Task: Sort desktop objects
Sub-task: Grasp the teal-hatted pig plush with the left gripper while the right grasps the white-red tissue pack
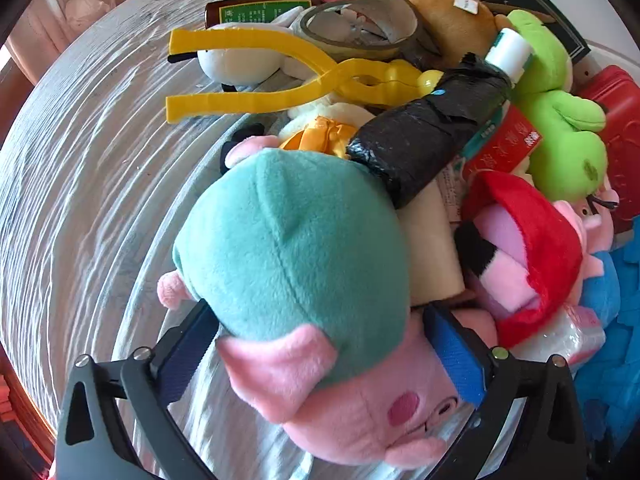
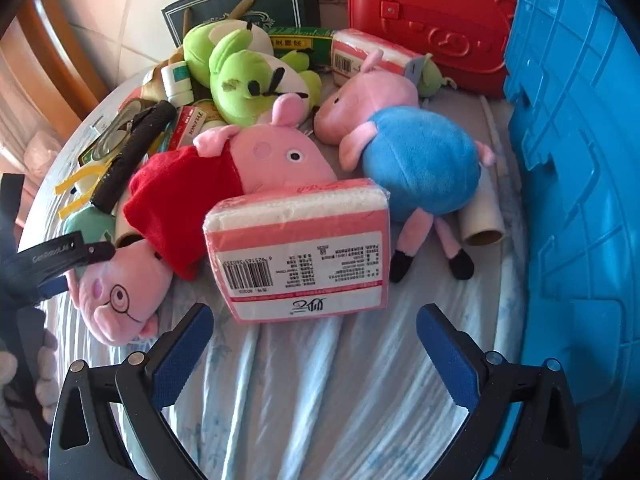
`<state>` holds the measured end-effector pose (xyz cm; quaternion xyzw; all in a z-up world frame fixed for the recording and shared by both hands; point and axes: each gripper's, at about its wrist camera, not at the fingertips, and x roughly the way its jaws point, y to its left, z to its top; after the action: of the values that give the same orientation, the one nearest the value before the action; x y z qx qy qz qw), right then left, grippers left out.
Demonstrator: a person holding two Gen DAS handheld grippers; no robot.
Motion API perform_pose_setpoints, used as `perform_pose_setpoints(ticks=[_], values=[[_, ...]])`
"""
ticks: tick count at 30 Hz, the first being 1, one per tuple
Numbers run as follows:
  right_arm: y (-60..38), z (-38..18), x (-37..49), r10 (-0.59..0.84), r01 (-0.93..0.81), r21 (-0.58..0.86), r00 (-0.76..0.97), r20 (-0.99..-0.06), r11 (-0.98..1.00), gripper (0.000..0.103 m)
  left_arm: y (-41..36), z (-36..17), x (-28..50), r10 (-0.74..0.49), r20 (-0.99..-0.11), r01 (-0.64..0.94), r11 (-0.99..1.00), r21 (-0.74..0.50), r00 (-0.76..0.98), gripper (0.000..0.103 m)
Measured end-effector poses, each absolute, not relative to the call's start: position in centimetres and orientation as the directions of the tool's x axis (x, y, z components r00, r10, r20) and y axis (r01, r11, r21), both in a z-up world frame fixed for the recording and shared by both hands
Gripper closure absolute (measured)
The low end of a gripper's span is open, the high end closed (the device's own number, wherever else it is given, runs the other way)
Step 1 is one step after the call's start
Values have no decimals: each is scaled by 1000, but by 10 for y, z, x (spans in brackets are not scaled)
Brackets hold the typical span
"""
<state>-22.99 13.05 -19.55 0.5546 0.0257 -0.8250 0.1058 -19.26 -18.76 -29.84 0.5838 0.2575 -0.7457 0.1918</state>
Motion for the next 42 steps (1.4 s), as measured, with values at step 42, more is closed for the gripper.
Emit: perform_pose_setpoints(ticks=[42], values=[[174, -261, -306, -442, -349, 510, -258, -859, -786, 0, -208, -290, -167, 12, -961, 403, -906, -127, -276, 29]])
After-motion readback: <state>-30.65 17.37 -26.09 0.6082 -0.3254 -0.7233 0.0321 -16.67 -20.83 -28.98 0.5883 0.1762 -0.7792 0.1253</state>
